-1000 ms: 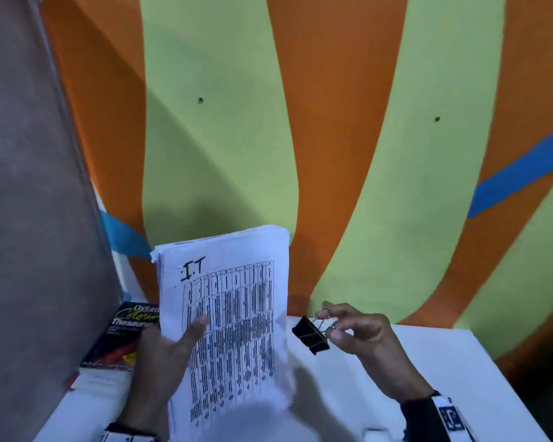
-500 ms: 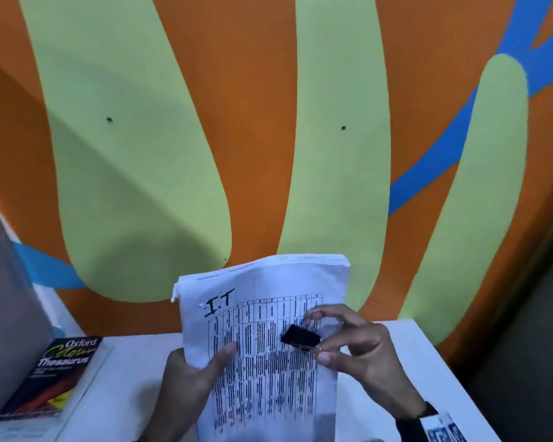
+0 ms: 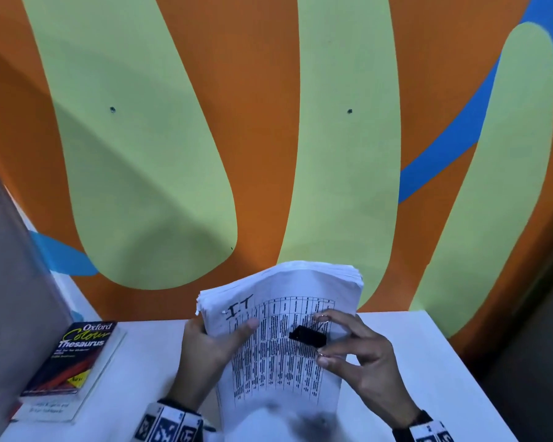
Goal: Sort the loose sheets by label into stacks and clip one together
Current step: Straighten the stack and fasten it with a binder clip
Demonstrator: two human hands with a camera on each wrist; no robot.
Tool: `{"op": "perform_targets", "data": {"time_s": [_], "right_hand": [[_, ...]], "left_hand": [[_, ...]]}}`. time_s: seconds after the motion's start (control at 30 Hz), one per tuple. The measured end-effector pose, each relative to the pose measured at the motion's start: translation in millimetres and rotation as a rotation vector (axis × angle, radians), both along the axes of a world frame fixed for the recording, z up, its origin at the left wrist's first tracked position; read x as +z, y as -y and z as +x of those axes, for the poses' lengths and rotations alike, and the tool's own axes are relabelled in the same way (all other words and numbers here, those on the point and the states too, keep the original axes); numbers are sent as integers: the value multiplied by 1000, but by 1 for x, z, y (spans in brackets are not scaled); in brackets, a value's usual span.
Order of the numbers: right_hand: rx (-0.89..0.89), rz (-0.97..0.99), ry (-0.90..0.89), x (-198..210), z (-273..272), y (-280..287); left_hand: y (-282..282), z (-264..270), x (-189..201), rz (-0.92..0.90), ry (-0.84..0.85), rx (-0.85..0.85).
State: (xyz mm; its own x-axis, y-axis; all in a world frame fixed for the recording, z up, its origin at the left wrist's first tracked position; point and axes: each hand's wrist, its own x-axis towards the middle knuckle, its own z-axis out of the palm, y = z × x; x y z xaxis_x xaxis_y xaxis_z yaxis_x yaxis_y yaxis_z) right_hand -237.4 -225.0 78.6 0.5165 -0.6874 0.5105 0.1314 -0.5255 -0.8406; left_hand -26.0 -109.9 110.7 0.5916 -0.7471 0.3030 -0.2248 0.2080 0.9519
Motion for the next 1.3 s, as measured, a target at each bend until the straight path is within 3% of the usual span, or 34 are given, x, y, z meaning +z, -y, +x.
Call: {"op": "perform_targets", "data": {"time_s": [0.23, 0.37, 0.53, 0.7, 1.13, 1.3], "right_hand": [[-37, 24, 51, 9, -8, -5], [-131, 4, 8, 42, -24, -2], [-103, -168, 57, 90, -24, 1], [-26, -203, 129, 115, -4, 4], [54, -282, -2, 133, 47, 7], [64, -226, -54, 130, 50, 11]], "left_hand": [[12, 0, 20, -78, -27, 42], [16, -2, 22, -112, -45, 55], [21, -5, 22, -105, -63, 41], [24, -10, 23, -102, -64, -19], [17, -12, 27, -140, 0, -106], [15, -9, 26, -144, 28, -148]]}}
